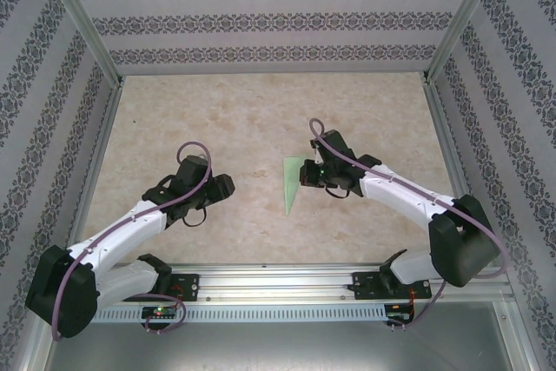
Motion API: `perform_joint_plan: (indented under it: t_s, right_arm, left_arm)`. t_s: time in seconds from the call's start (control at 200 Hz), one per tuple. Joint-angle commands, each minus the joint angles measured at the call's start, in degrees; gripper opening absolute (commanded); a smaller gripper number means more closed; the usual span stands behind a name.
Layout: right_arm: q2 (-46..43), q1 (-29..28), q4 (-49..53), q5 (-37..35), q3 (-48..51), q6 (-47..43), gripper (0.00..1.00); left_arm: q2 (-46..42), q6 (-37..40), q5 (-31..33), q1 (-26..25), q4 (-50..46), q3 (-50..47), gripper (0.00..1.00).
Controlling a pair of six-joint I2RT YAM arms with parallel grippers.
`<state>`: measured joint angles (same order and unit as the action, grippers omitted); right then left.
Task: Fold a paper plane with a square sheet of paper (fold left side to right side)
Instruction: Turn over the paper plane at the center of the table.
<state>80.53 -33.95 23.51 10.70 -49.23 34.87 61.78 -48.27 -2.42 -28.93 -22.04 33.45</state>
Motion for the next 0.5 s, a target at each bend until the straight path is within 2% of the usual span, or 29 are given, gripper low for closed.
perform_joint_plan:
  t_s: [0.0, 0.11, 0.215, 0.365, 0.5]
  right_arm:
    - [1.3, -1.6, 0.7, -0.9, -1.3, -1.1, 0.19]
    - [5.0, -4.4, 3.4, -6.6, -5.3, 0.0, 0.36]
    - [9.7, -6.6, 6.2, -12.1, -9.9, 1.4, 0.44]
    - [17.8, -9.0, 11.9, -18.4, -17.5, 2.4, 0.50]
    - [23.1, -9.9, 16.4, -23.1, -21.9, 3.3, 0.50]
  left_arm:
    - [-0.8, 1.3, 1.3, 0.0, -1.6, 2.3, 0.65]
    - [-0.8, 1.1, 1.5, -0.1, -1.5, 2.4, 0.66]
    - [-0.8, 1.1, 1.2, 0.0, -0.9, 2.0, 0.66]
    - [-0.9, 1.5, 1.3, 0.0, -1.2, 1.7, 0.76]
    - [-0.9, 1.7, 1.1, 0.0, -1.2, 1.4, 0.82]
